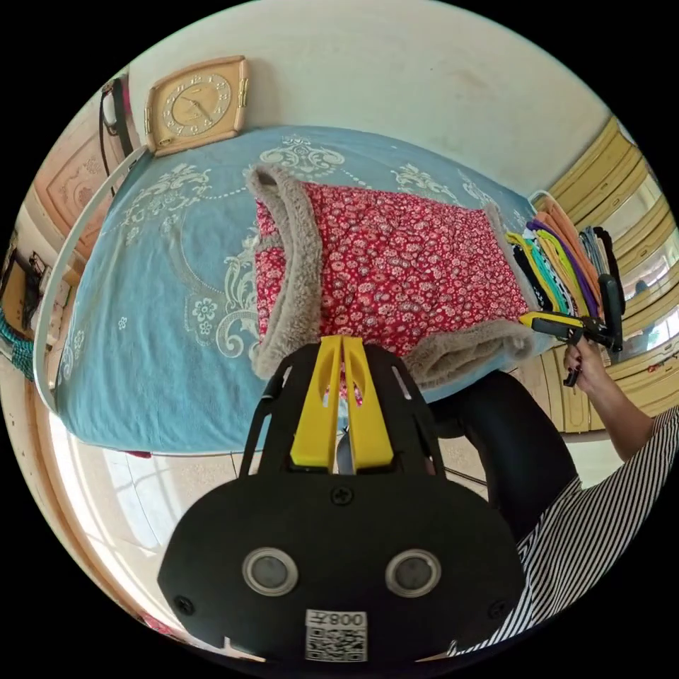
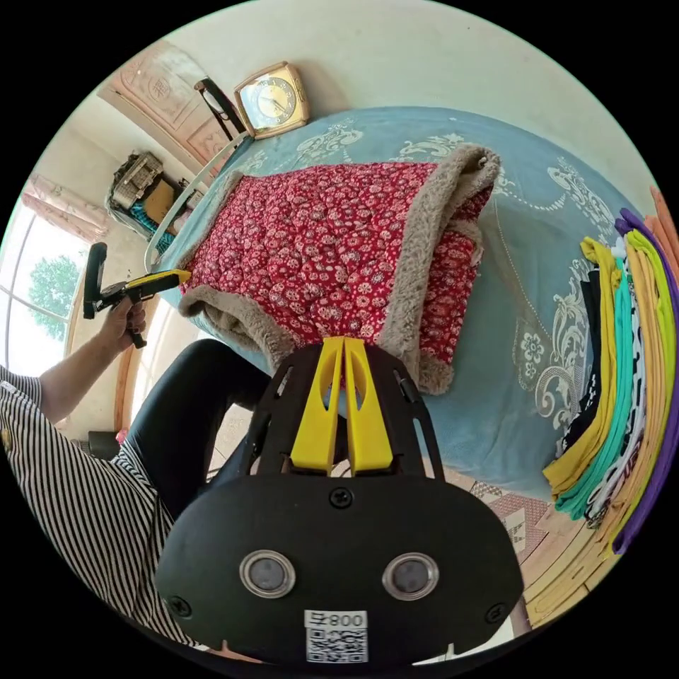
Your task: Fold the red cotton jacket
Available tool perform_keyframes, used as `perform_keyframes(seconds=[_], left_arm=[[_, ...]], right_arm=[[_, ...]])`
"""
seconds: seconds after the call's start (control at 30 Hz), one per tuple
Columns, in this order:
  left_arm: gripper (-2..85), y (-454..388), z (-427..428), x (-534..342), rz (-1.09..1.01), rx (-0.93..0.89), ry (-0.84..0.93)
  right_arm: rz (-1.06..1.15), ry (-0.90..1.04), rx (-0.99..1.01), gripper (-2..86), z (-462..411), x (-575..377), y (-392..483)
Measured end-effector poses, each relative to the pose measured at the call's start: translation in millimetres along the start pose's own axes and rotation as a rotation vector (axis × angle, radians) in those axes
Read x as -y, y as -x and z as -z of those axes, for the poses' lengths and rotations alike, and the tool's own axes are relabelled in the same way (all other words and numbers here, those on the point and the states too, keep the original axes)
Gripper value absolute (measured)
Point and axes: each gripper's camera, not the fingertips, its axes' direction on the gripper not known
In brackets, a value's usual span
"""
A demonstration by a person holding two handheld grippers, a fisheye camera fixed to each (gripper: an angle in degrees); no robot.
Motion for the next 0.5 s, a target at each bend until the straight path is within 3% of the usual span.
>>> perform_keyframes(seconds=[0.13,0.23,0.3,0.43,0.5], left_arm=[[0.2,-10.1,27.6,56.4,-0.046,-0.117,-0.164],[0.2,-28.8,6.4,113.7,-0.097,-0.154,-0.153],[0.2,-33.8,-17.9,141.6,-0.081,-0.121,-0.099],[0.1,-24.7,-77.9,160.5,-0.077,-0.047,0.076],[0.2,-18.6,-75.4,157.5,-0.064,-0.075,0.028]], right_arm=[[0.062,-0.172,0.072,0.1,37.3,58.1,1.5],[0.142,-0.209,0.086,0.1,29.9,125.7,16.8],[0.156,-0.173,0.084,0.1,9.3,163.1,23.9],[0.129,0.090,0.042,0.1,-77.4,207.2,24.9],[0.150,0.027,0.038,0.1,-90.7,198.6,20.4]])
